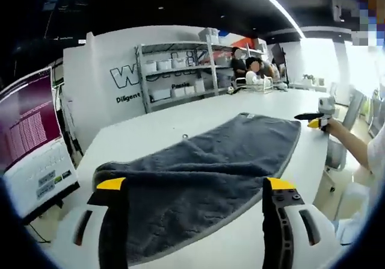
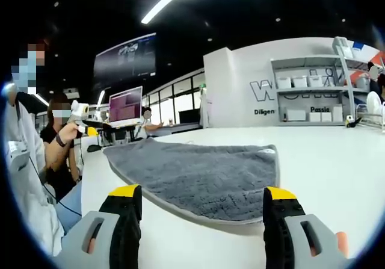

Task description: Open the folded towel by lifting each exposed corner and separating the folded layers until the towel lies flat within the target outline without major curled edges

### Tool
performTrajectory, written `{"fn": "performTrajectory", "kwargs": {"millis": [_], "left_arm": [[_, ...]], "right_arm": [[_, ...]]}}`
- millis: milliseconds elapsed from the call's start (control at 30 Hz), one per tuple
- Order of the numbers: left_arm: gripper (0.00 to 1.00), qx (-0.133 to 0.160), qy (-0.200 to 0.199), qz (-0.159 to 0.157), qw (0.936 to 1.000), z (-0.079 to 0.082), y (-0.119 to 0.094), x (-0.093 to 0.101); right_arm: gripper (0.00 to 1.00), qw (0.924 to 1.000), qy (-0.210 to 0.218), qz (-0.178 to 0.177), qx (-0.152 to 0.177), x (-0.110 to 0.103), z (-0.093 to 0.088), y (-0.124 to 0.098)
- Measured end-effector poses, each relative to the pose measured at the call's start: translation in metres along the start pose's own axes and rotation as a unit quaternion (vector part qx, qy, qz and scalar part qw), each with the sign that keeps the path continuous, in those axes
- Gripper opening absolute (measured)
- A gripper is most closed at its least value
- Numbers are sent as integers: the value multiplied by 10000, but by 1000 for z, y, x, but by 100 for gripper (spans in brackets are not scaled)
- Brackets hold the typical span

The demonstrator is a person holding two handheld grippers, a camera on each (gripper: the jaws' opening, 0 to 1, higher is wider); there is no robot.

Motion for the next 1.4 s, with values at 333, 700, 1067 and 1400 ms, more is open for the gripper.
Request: {"fn": "performTrajectory", "kwargs": {"millis": [333,700,1067,1400], "left_arm": [[99,108,-181,-98,9997,-27,-1,27],[99,110,-212,-77,9997,-44,-2,41],[99,272,-16,101,9996,-43,-8,49],[99,233,-149,139,9995,-53,-14,46]], "right_arm": [[85,10000,30,8,-16,-2,0,0],[88,9998,204,32,-66,-1,0,1],[92,9984,209,91,-513,-4,-4,9],[93,9978,-138,115,-637,-11,24,25]]}}
Point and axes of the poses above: the point that each gripper's makers call its tool centre point, and the gripper's own axes: y roughly forward along the fingers, x roughly to its right, z roughly out of its top, the point moved 1 cm from there along -y, roughly backward along the fingers, and after that the axes turned 15 degrees about -z, right-handed, at the moved point
